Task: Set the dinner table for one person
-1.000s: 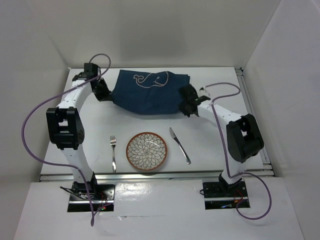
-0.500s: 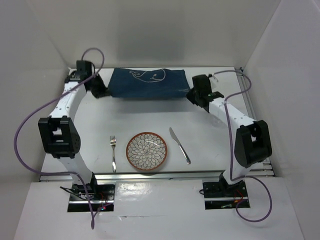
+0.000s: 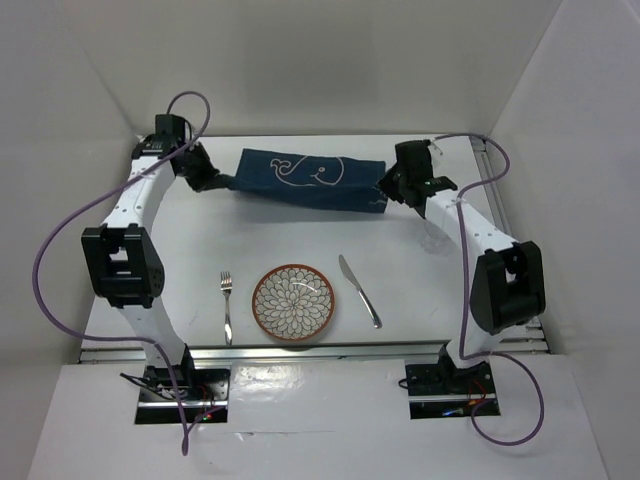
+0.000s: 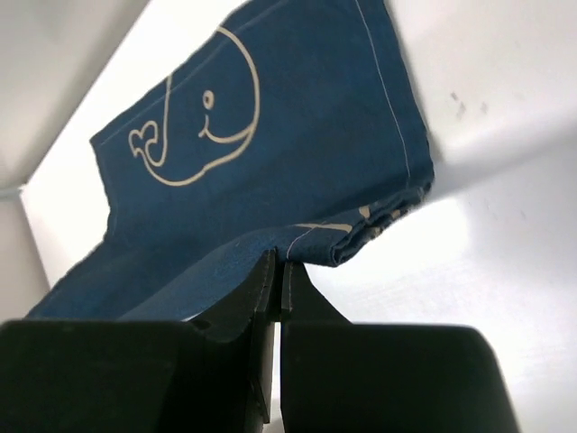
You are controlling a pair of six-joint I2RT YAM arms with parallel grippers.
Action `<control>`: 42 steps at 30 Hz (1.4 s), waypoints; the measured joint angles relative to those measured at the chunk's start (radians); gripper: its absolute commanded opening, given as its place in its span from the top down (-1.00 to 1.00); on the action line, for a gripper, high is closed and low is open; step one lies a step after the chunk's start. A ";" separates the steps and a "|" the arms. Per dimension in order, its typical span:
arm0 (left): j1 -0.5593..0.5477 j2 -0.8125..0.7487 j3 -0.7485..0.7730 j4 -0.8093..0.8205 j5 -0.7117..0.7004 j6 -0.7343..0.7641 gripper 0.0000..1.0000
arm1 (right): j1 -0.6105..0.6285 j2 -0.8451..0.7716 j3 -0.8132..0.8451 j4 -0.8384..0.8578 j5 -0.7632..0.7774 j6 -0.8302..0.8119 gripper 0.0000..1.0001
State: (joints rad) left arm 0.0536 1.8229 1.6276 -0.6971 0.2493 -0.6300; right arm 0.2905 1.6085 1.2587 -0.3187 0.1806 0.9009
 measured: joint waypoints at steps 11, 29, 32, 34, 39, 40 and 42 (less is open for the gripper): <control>-0.001 0.241 0.490 -0.063 0.035 0.028 1.00 | -0.088 0.161 0.236 0.156 -0.126 -0.091 1.00; 0.012 0.077 -0.206 0.018 0.013 0.057 -1.00 | -0.097 -0.004 -0.261 0.143 -0.140 -0.084 -0.92; 0.014 0.062 -0.095 0.002 -0.035 0.061 -1.00 | -0.087 -0.048 -0.207 0.124 -0.105 -0.111 -0.53; 0.014 0.044 -0.033 -0.010 -0.060 0.074 -0.88 | -0.064 -0.071 -0.161 0.124 -0.079 -0.135 0.14; 0.000 0.040 0.065 -0.006 -0.082 0.108 1.00 | 0.021 0.005 0.031 0.113 -0.096 -0.225 1.00; -0.009 0.049 0.068 -0.006 -0.084 0.109 1.00 | 0.031 0.046 0.085 0.104 -0.119 -0.241 1.00; -0.032 0.084 0.069 -0.003 -0.087 0.110 1.00 | 0.045 0.144 0.179 0.093 -0.164 -0.272 1.00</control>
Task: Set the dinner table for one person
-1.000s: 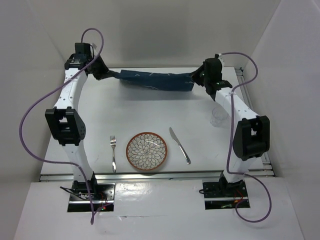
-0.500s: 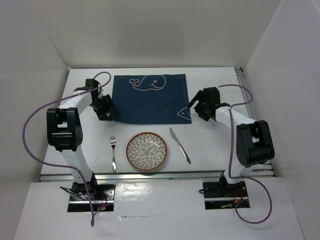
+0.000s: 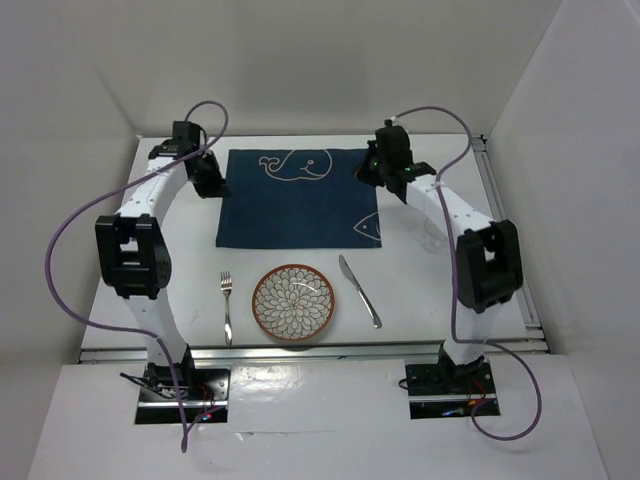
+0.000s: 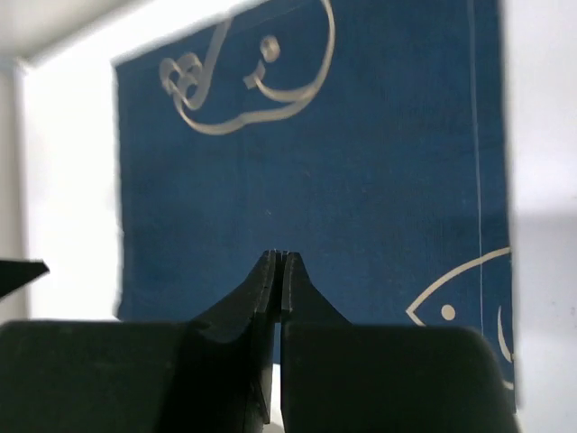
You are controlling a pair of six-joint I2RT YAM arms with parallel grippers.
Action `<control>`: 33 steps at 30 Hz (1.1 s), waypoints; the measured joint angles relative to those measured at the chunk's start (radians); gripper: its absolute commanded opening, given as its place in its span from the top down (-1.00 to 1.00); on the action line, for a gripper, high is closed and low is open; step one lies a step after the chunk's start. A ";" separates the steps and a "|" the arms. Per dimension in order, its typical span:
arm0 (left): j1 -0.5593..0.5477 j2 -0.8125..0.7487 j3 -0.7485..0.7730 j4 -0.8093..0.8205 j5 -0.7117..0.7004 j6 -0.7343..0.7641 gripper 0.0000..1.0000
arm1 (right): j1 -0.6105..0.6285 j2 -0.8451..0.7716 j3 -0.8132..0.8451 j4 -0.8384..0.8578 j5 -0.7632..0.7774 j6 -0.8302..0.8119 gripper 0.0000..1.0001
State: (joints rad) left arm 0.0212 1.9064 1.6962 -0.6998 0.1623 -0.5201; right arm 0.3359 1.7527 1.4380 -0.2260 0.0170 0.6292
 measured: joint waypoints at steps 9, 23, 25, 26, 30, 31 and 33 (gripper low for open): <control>-0.050 0.187 -0.056 0.026 -0.024 0.000 1.00 | 0.008 0.314 0.137 -0.206 -0.082 -0.047 1.00; -0.053 0.153 -0.212 0.127 -0.029 -0.015 1.00 | 0.013 0.219 -0.153 -0.131 -0.045 0.092 1.00; -0.058 0.145 -0.223 0.137 -0.033 -0.015 1.00 | 0.013 0.201 -0.180 -0.119 -0.029 0.108 1.00; -0.061 0.137 -0.237 0.147 -0.035 -0.015 1.00 | 0.014 0.192 -0.193 -0.114 -0.025 0.115 1.00; -0.069 0.092 -0.306 0.177 -0.038 -0.023 1.00 | 0.014 0.174 -0.220 -0.105 -0.010 0.136 1.00; -0.069 0.083 -0.320 0.180 -0.039 -0.027 1.00 | 0.015 0.173 -0.221 -0.106 -0.006 0.139 1.00; -0.071 0.074 -0.332 0.180 -0.040 -0.032 1.00 | 0.015 0.172 -0.221 -0.108 0.003 0.143 1.00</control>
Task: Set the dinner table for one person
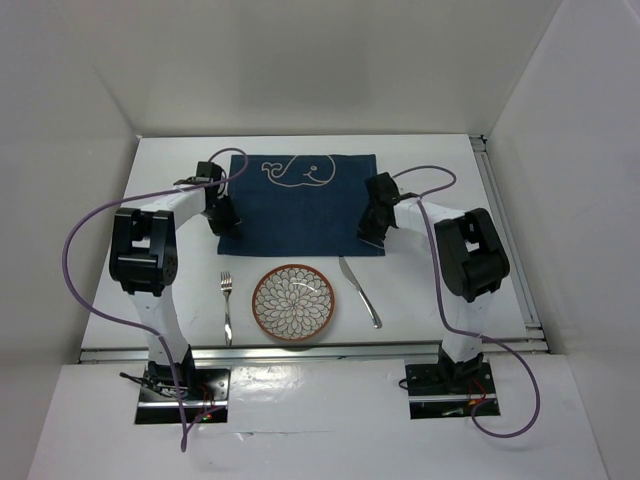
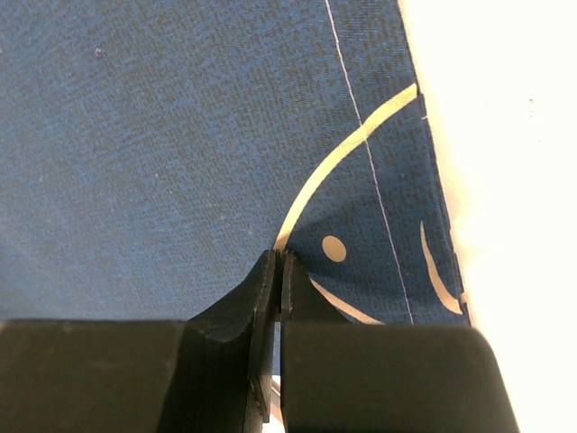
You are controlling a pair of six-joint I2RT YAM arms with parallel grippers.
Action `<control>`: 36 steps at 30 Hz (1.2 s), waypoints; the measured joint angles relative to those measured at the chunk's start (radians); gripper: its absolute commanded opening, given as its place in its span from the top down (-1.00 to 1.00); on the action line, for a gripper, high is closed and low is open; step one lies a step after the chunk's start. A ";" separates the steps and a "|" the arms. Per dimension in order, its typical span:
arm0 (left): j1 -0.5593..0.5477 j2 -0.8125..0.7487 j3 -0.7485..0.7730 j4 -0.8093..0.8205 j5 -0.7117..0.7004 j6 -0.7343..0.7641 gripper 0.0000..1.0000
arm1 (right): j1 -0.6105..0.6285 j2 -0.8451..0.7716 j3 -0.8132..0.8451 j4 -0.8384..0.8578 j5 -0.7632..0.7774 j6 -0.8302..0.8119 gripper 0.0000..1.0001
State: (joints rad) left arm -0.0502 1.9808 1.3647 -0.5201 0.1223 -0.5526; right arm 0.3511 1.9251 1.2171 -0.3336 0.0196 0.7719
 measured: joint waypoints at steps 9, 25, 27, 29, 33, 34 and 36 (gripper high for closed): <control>-0.011 -0.003 0.003 -0.008 -0.018 -0.001 0.72 | 0.002 -0.018 0.002 -0.040 0.075 -0.015 1.00; -0.047 -0.319 0.241 -0.194 -0.115 0.026 -0.56 | -0.163 -0.492 0.124 -0.272 0.188 -0.150 -0.46; -0.052 -0.359 0.228 -0.198 -0.111 0.026 -0.56 | -0.282 -0.566 0.075 -0.287 0.197 -0.148 -0.58; -0.067 -0.381 0.209 -0.206 -0.109 0.025 -0.53 | -0.380 -0.595 0.034 -0.318 0.213 -0.143 -0.58; -0.125 -0.385 0.157 -0.224 -0.107 0.026 -0.51 | -0.459 -0.556 -0.017 -0.365 0.180 -0.146 -0.58; -0.139 -0.384 0.147 -0.234 -0.106 0.026 -0.51 | -0.473 -0.537 -0.026 -0.370 0.167 -0.148 -0.58; -0.162 -0.383 0.131 -0.245 -0.102 0.026 -0.51 | -0.496 -0.507 -0.042 -0.369 0.137 -0.154 -0.58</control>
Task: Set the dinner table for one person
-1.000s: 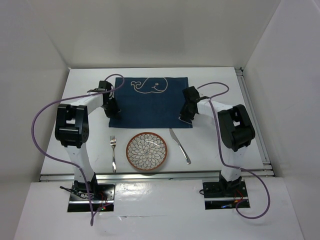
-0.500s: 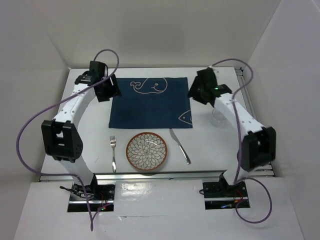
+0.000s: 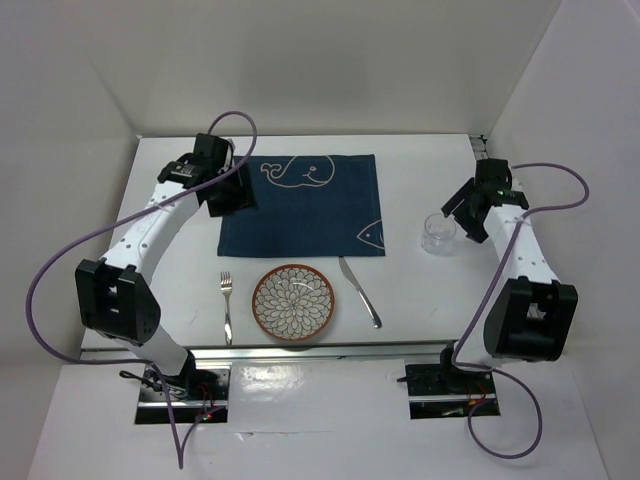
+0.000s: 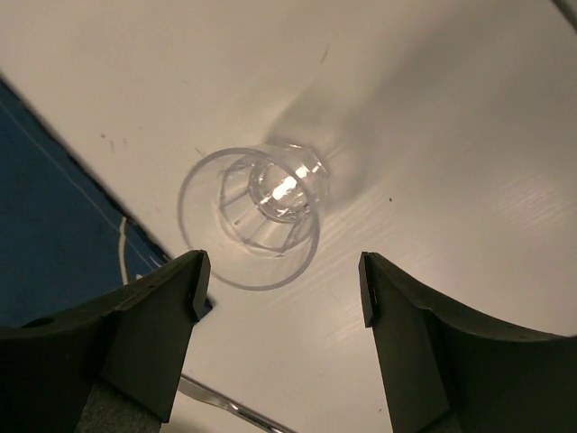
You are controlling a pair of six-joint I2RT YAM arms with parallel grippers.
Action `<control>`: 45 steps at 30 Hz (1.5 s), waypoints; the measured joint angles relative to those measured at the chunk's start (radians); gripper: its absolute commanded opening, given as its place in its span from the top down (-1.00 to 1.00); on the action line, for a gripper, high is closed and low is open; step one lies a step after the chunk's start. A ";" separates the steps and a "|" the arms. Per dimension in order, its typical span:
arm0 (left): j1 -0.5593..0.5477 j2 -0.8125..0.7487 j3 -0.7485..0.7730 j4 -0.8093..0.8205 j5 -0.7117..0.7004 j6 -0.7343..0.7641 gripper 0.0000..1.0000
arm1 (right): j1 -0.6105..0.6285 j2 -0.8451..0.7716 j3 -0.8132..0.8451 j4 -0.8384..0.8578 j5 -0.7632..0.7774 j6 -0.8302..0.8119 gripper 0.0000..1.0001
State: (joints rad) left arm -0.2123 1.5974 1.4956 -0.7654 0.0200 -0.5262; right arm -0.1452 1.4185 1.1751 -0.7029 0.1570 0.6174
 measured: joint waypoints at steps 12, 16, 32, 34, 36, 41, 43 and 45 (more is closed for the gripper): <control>-0.016 0.004 -0.013 -0.017 0.000 0.003 -0.35 | -0.033 0.132 -0.032 0.029 -0.077 -0.018 -0.08; -0.017 0.021 -0.013 -0.018 -0.001 0.004 -0.33 | -0.033 0.138 -0.063 0.045 -0.079 -0.018 0.54; -0.027 0.118 0.044 0.007 0.010 -0.008 0.32 | 0.179 0.287 0.415 0.034 -0.060 -0.077 1.00; -0.027 0.174 0.072 0.007 0.017 -0.012 0.76 | 0.226 0.366 0.532 0.053 -0.065 -0.083 1.00; -0.027 0.236 0.112 0.009 0.022 -0.016 0.96 | 0.269 0.465 0.659 0.027 -0.068 -0.091 1.00; -0.027 0.294 0.127 -0.003 0.030 -0.024 1.00 | 0.323 0.785 1.068 -0.051 -0.069 -0.100 1.00; -0.027 0.294 0.127 -0.005 0.030 -0.024 1.00 | 0.332 0.895 1.200 -0.061 -0.071 -0.103 1.00; -0.027 0.294 0.126 -0.004 0.031 -0.025 1.00 | 0.334 0.960 1.255 -0.067 -0.072 -0.106 1.00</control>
State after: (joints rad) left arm -0.2390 1.8915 1.6211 -0.7696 0.0513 -0.5510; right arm 0.1886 2.3783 2.4302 -0.7700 0.0853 0.5114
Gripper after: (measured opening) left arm 0.043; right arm 0.111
